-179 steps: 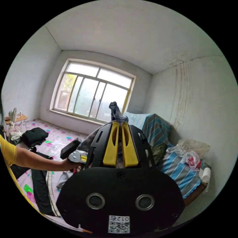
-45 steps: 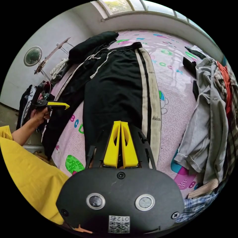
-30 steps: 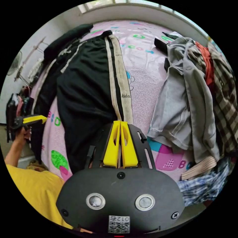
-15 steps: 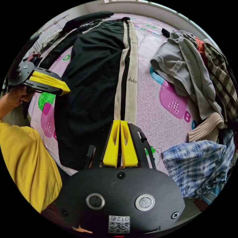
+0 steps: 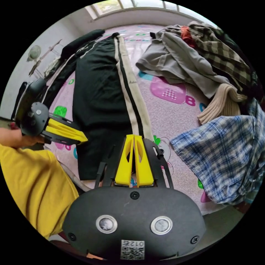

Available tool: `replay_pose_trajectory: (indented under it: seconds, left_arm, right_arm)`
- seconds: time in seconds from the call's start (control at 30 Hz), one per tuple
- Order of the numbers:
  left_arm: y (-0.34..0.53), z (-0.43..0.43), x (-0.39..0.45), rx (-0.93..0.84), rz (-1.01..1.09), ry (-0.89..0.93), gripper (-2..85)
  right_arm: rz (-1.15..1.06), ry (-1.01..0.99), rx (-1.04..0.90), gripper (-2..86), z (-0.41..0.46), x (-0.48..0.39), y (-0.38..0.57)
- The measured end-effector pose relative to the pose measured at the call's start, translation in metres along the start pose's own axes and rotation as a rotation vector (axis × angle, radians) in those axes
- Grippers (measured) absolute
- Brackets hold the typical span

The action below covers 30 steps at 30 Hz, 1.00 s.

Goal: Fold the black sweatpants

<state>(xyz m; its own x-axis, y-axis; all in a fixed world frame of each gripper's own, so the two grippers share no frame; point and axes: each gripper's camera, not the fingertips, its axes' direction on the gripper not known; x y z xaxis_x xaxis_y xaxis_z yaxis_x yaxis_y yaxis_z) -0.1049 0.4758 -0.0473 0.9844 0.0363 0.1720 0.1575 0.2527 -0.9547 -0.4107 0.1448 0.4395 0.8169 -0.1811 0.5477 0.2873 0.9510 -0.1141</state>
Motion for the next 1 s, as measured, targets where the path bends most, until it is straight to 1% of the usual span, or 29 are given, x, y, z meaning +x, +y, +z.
replay_pose_trajectory:
  seconds: [0.03, 0.13, 0.2, 0.23, 0.3, 0.33, 0.4, 0.43, 0.47, 0.5, 0.57, 0.63, 0.67, 0.73, 0.77, 0.8, 0.83, 0.87, 0.93, 1.0]
  left_arm:
    - [0.005, -0.001, 0.000, 0.010, -0.003, 0.014, 0.5]
    - [0.044, -0.018, -0.006, 0.116, -0.053, 0.035, 0.5]
    - [0.097, -0.038, -0.025, 0.241, -0.156, 0.000, 0.5]
    - [0.113, -0.042, -0.032, 0.269, -0.196, -0.016, 0.5]
    - [0.185, -0.058, -0.072, 0.364, -0.431, -0.099, 0.5]
    - [0.206, -0.060, -0.084, 0.381, -0.509, -0.114, 0.5]
    - [0.292, -0.065, -0.135, 0.435, -0.837, -0.120, 0.5]
    - [0.315, -0.065, -0.146, 0.440, -0.920, -0.118, 0.5]
    - [0.357, -0.062, -0.164, 0.446, -1.075, -0.129, 0.5]
    - [0.396, -0.059, -0.176, 0.446, -1.183, -0.148, 0.5]
    - [0.442, -0.049, -0.187, 0.428, -1.277, -0.159, 0.5]
    - [0.478, -0.034, -0.193, 0.399, -1.322, -0.147, 0.5]
    - [0.498, -0.022, -0.193, 0.375, -1.349, -0.139, 0.5]
    - [0.518, -0.002, -0.190, 0.336, -1.365, -0.102, 0.5]
    - [0.526, 0.011, -0.184, 0.320, -1.356, -0.077, 0.5]
    - [0.531, 0.016, -0.173, 0.357, -1.331, -0.101, 0.5]
    - [0.532, 0.020, -0.168, 0.354, -1.315, -0.104, 0.6]
    - [0.532, 0.029, -0.160, 0.312, -1.288, -0.089, 0.5]
    - [0.534, 0.037, -0.146, 0.308, -1.265, -0.105, 0.5]
    - [0.542, 0.043, -0.140, 0.287, -1.254, -0.065, 0.5]
  right_arm:
    - [-0.003, 0.033, -0.040, 0.0, 0.015, -0.001, 0.004]
    - [-0.030, 0.035, -0.003, 0.0, 0.030, -0.007, 0.011]
    - [-0.049, 0.071, -0.008, 0.1, 0.041, -0.015, 0.011]
    - [-0.056, 0.104, -0.013, 0.1, 0.048, -0.022, 0.012]
    - [-0.043, 0.167, -0.003, 0.2, 0.060, -0.033, 0.014]
    - [-0.008, 0.197, 0.013, 0.2, 0.068, -0.039, 0.015]
    - [0.021, 0.230, 0.019, 0.2, 0.079, -0.045, 0.016]
    - [0.010, 0.255, -0.012, 0.1, 0.087, -0.050, 0.013]
    - [0.010, 0.264, -0.040, 0.1, 0.090, -0.051, 0.010]
    - [0.032, 0.267, -0.085, 0.0, 0.094, -0.055, 0.003]
    - [0.058, 0.243, -0.026, 0.0, 0.088, -0.065, -0.007]
    - [0.021, 0.276, 0.080, -0.1, 0.079, -0.095, -0.026]
    - [0.002, 0.279, 0.096, -0.1, 0.079, -0.104, -0.032]
    - [-0.102, 0.219, 0.128, -0.1, 0.084, -0.144, -0.063]
    - [-0.130, 0.205, 0.132, -0.1, 0.087, -0.155, -0.071]
    - [-0.184, 0.186, 0.139, -0.1, 0.093, -0.177, -0.088]
    - [-0.234, 0.165, 0.147, -0.1, 0.100, -0.198, -0.105]
    - [-0.256, 0.150, 0.151, -0.1, 0.104, -0.208, -0.114]
    - [-0.329, 0.081, 0.153, -0.1, 0.123, -0.245, -0.147]
    - [-0.381, 0.048, 0.148, 0.0, 0.139, -0.270, -0.175]
